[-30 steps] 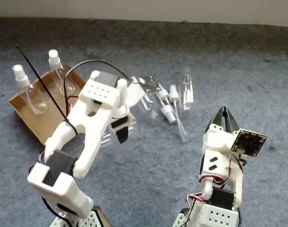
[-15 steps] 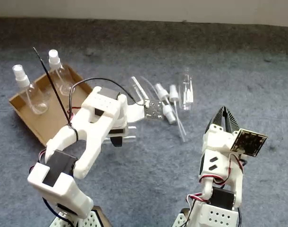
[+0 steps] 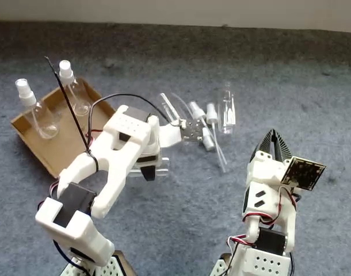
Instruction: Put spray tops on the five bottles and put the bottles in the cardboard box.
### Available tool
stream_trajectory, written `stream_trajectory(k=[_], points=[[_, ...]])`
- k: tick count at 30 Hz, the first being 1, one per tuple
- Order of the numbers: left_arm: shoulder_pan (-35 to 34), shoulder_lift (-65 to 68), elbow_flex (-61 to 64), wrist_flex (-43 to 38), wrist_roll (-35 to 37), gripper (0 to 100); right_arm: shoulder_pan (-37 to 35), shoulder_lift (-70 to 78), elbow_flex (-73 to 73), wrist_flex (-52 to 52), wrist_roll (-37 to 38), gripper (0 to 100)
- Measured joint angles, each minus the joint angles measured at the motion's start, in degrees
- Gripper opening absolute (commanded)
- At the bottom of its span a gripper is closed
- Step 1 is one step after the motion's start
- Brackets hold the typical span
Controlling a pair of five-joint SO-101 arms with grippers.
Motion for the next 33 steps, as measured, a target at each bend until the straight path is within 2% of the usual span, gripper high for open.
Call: stream_trajectory(k=[3,11,18,22,29,33], points=[[-0.2,0.0,-3.3,0.0,8.4,26,0.0,0.0,0.0,0.0,0.0,0.5],[0.0,-0.4,-9.3,0.3,39.4,26,-1.2,0.0,0.0,2.0,0.2,0.5],[0.6,-0.4,-9.3,7.0,55.6,26,-1.6,0.0,0.0,2.0,0.2,0.5],[0.4,-0.4,-10.4,11.7,68.8,26,-1.7,0.0,0.0,2.0,0.2,0.5],[0.4,-0.4,-13.9,12.2,88.2,26,-1.7,0.0,0.0,2.0,0.2,0.5],[-2.3,-0.4,-13.9,12.2,97.6,26,-1.7,0.0,0.0,2.0,0.2,0.5]])
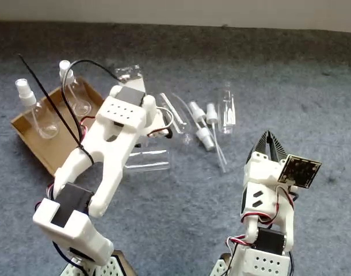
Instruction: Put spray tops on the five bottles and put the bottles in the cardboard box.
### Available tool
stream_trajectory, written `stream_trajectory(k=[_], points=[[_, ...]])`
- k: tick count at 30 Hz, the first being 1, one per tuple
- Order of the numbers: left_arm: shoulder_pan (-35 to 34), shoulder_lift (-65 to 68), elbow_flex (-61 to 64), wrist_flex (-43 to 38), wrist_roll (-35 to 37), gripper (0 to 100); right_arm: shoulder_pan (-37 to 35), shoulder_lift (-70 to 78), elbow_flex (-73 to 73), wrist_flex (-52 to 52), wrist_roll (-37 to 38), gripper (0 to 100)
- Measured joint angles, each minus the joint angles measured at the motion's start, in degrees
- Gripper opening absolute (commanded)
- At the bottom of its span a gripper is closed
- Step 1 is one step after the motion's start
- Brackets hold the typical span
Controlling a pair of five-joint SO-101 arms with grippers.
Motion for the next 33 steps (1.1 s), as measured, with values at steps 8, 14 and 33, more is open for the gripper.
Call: stream_trajectory(k=[8,14,33], points=[[-1.6,0.0,0.0,4.5,10.5,26,0.0,0.0,0.0,0.0,0.0,0.5],[-1.8,-0.1,5.3,5.0,22.2,26,0.0,0.0,0.0,0.0,0.0,0.5],[-4.8,-0.4,15.6,-8.7,25.5,6,0.0,0.0,0.0,0.0,0.0,0.5]])
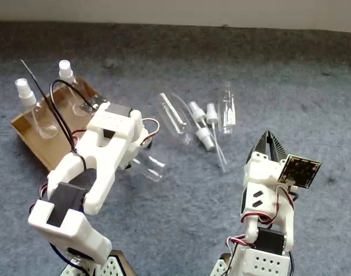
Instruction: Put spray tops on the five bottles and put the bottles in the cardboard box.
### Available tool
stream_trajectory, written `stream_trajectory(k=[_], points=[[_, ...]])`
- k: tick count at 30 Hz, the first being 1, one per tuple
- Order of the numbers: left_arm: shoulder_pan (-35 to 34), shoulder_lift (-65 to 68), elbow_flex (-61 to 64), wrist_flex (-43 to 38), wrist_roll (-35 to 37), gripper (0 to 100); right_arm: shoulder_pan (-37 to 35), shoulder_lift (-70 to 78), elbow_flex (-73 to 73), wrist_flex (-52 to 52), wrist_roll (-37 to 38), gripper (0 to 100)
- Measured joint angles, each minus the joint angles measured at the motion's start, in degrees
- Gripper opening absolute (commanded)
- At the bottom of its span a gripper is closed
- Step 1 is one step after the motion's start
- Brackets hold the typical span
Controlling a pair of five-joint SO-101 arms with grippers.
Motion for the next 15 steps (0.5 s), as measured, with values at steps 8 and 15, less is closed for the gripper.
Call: stream_trajectory(k=[8,15], points=[[0.3,-0.1,-0.1,0.8,-0.1,11,0.0,0.0,0.0,0.0,0.0,0.5],[7.9,-0.2,-0.1,4.6,-3.4,12,0.0,0.0,0.0,0.0,0.0,0.5]])
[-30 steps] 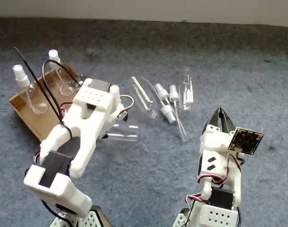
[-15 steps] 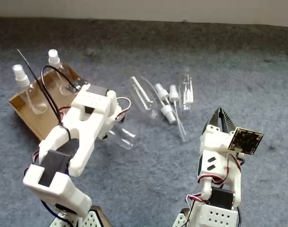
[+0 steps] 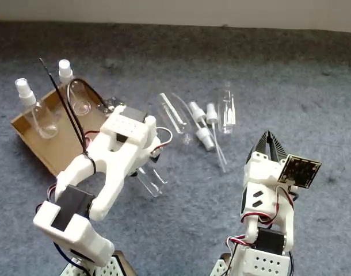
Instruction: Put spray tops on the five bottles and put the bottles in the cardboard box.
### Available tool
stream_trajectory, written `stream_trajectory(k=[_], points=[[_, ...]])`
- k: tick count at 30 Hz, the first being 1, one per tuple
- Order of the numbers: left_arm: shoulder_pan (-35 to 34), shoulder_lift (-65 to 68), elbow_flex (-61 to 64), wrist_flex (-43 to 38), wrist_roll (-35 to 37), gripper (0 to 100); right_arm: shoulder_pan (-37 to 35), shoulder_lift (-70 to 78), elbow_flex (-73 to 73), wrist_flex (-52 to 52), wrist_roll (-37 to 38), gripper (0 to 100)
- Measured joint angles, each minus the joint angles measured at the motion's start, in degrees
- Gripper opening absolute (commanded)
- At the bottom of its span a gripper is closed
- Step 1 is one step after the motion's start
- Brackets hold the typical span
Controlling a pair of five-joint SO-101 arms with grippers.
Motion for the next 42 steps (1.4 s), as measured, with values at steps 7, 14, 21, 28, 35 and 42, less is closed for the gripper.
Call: stream_trajectory(k=[7,14,21,28,35,42], points=[[2.3,0.0,0.0,0.4,-23.0,12,0.0,0.0,0.0,0.0,0.0,0.5],[-1.5,-0.3,0.0,-0.4,-53.8,12,0.0,0.0,0.0,0.0,0.0,0.5],[-3.3,-0.3,0.0,-2.2,-74.2,12,0.0,0.0,0.0,0.0,0.0,0.5],[-3.7,-0.4,0.0,-2.4,-74.8,13,0.0,0.0,0.0,0.0,0.0,0.5],[-3.8,-0.7,0.1,-2.5,-74.8,26,0.0,0.0,0.0,0.0,0.0,0.5],[-3.9,-0.6,0.1,-4.3,-74.8,26,0.0,0.0,0.0,0.0,0.0,0.5]])
